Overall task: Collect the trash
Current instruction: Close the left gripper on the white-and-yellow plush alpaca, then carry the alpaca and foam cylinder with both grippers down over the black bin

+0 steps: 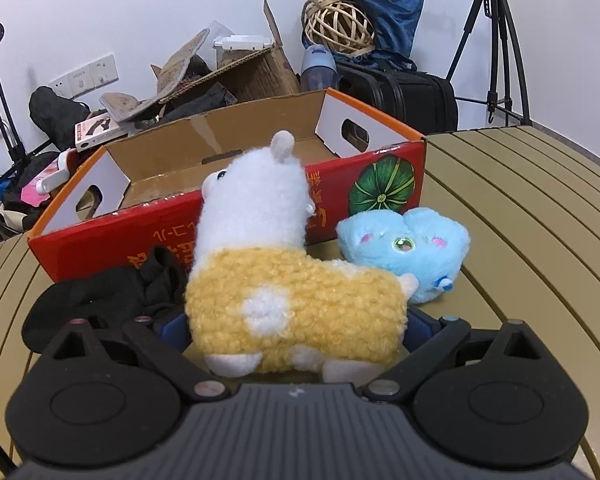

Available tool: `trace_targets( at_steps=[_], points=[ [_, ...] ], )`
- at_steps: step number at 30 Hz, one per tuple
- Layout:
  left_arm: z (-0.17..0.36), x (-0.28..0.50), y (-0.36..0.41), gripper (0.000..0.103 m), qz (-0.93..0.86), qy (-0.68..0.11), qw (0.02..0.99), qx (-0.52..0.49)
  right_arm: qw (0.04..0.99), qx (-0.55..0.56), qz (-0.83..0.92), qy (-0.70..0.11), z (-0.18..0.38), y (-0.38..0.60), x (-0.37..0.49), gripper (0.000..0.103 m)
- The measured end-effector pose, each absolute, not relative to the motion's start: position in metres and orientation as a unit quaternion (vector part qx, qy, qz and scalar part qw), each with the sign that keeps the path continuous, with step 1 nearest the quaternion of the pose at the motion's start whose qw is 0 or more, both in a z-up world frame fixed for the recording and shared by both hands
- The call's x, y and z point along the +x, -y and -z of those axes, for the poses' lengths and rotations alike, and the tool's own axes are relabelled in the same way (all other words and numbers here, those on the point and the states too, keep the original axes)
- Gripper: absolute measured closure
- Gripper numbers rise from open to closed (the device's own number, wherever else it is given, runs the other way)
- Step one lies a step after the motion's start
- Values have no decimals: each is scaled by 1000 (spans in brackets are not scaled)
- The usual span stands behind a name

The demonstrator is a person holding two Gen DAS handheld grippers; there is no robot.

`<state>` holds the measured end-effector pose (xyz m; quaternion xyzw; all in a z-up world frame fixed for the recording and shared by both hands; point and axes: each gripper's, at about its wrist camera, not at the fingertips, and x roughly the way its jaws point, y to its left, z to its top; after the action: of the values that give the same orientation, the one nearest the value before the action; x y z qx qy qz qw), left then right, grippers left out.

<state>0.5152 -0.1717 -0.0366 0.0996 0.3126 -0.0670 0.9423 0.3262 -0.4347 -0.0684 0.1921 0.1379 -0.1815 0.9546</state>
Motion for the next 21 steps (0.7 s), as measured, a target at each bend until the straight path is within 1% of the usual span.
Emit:
trace_targets(
  at_steps=[11,21],
  points=[
    [18,485,172,4,60,-300,946,103,958,194,161,-132,63,432,317,69],
    [-3,438,172,4,60,-279,953,103,964,194,135,-125,56,423,309,69]
  ],
)
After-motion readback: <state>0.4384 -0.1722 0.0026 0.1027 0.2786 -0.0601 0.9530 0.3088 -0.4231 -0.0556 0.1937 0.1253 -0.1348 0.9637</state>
